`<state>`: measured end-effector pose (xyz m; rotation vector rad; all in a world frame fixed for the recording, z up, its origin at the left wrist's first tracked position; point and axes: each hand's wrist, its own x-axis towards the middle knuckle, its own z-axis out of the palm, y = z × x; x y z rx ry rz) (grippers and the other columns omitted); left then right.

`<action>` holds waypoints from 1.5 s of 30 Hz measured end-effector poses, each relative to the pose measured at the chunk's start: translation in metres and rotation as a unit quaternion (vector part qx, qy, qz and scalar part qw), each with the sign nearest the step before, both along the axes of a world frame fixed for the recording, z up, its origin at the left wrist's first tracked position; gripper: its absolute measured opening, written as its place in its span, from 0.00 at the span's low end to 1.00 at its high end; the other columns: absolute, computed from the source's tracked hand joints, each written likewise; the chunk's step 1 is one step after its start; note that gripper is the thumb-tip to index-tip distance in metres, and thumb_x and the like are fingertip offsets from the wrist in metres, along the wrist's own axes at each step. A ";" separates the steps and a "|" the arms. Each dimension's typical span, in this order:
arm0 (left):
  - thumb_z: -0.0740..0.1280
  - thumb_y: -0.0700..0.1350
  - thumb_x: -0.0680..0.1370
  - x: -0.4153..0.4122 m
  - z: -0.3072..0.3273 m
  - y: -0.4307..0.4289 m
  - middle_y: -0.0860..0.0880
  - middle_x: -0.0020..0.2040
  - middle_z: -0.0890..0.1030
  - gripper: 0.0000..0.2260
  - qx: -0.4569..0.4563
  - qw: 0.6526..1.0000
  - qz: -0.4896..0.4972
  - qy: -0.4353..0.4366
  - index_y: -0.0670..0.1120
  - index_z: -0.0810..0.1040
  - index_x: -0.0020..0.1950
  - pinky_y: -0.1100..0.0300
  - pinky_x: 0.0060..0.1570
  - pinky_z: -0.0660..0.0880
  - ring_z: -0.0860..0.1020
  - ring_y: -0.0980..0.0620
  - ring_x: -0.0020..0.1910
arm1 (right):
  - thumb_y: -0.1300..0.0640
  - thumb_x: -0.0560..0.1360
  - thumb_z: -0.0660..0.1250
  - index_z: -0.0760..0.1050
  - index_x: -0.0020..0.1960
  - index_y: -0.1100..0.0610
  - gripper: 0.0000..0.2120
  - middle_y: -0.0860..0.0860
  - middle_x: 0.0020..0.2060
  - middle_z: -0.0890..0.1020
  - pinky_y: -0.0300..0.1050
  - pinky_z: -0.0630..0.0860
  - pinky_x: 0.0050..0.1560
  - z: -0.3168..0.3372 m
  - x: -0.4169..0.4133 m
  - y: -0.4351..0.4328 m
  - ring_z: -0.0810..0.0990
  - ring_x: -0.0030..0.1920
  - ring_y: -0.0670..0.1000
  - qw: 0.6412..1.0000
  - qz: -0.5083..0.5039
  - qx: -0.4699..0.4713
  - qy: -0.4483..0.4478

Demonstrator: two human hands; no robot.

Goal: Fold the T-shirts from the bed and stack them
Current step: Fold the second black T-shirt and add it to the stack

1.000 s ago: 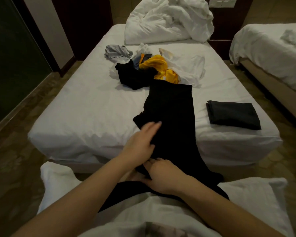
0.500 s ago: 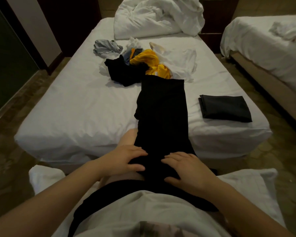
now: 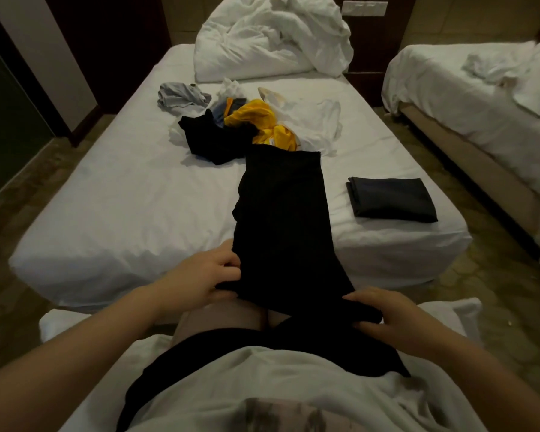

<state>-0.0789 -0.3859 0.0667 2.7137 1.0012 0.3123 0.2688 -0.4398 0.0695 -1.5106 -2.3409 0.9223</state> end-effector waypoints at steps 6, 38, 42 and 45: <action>0.59 0.52 0.71 0.001 -0.011 -0.008 0.48 0.63 0.76 0.20 -0.052 0.995 -0.013 0.080 0.45 0.77 0.58 0.67 0.62 0.64 0.71 0.54 0.63 | 0.60 0.68 0.70 0.79 0.50 0.37 0.19 0.39 0.45 0.82 0.35 0.76 0.47 0.008 0.000 -0.002 0.81 0.46 0.41 0.981 -0.109 0.039 0.158; 0.71 0.48 0.69 0.024 -0.109 0.398 0.47 0.39 0.80 0.13 -0.651 0.528 0.304 -0.454 0.46 0.82 0.51 0.65 0.32 0.76 0.80 0.52 0.35 | 0.58 0.76 0.64 0.74 0.50 0.53 0.04 0.46 0.40 0.78 0.38 0.71 0.38 -0.109 -0.039 0.489 0.78 0.46 0.50 0.889 -0.382 -0.070 0.244; 0.83 0.52 0.52 0.015 -0.135 0.401 0.49 0.38 0.79 0.32 -0.698 0.478 0.226 -0.483 0.50 0.83 0.55 0.62 0.33 0.75 0.79 0.53 0.35 | 0.58 0.74 0.66 0.75 0.50 0.53 0.05 0.49 0.43 0.82 0.45 0.76 0.49 -0.145 -0.035 0.494 0.81 0.47 0.50 0.851 -0.434 -0.052 0.292; 0.83 0.50 0.56 0.018 -0.138 0.400 0.46 0.42 0.82 0.29 -0.710 0.424 0.190 -0.530 0.46 0.83 0.55 0.61 0.38 0.77 0.81 0.51 0.38 | 0.61 0.75 0.66 0.76 0.51 0.55 0.06 0.52 0.44 0.82 0.46 0.77 0.51 -0.148 -0.035 0.489 0.81 0.46 0.51 0.826 -0.436 -0.048 0.355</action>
